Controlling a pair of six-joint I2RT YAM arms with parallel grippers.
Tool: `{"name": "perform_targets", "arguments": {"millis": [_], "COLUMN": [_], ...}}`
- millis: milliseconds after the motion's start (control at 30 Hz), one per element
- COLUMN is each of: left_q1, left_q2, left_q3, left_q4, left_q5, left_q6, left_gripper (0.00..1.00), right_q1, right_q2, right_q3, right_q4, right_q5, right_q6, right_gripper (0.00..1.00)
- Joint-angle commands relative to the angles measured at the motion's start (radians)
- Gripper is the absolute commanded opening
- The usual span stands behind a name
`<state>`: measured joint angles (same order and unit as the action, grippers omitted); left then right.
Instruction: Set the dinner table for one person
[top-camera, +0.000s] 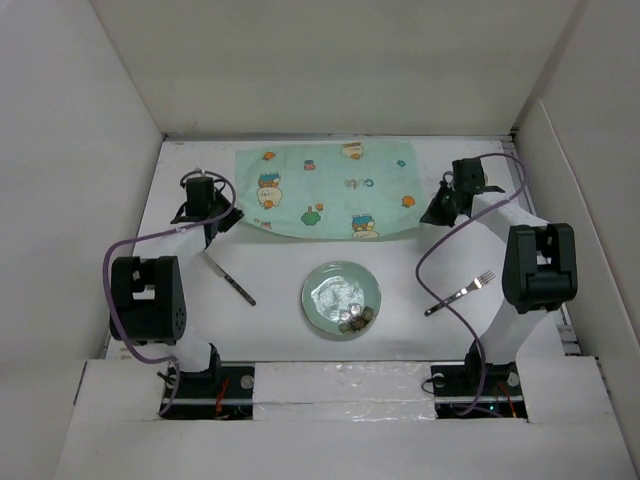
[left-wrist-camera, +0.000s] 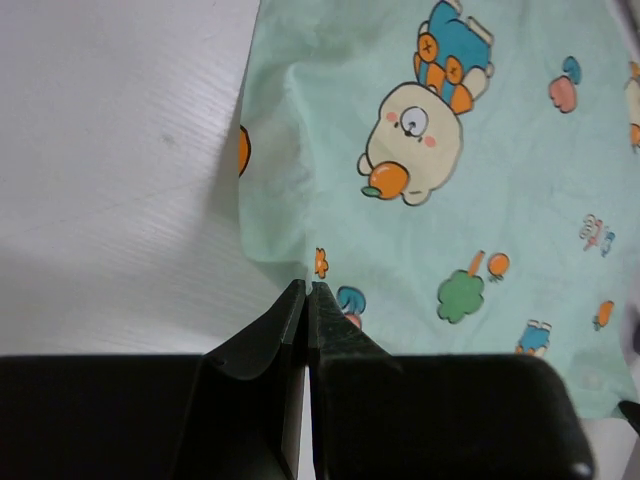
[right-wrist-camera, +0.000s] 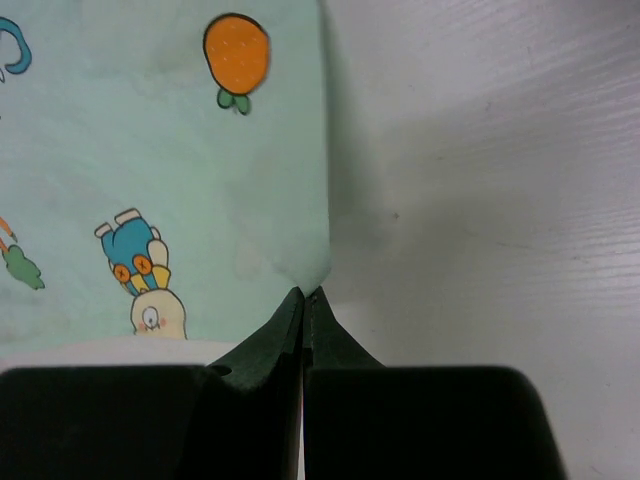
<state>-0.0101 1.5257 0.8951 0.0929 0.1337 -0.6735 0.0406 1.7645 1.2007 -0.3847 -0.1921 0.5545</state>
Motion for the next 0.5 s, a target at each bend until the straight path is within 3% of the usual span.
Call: {"name": "perform_targets", "arguments": {"millis": [0, 467], "left_q1": [0.007, 0.007], "left_q2": [0.019, -0.196], "left_q3": [-0.037, -0.281], "left_q4": [0.102, 0.036], "left_q5": [0.021, -0.020], "left_q6": [0.028, 0.045], "left_gripper": [0.00, 0.00], "right_q1": [-0.005, -0.005], "right_q2": [-0.023, -0.197], "right_q3": [-0.010, -0.317], "right_q4": [0.053, 0.078], "right_q5": [-0.001, 0.017], "right_q6": [0.004, -0.037], "right_gripper": [0.00, 0.00]}}
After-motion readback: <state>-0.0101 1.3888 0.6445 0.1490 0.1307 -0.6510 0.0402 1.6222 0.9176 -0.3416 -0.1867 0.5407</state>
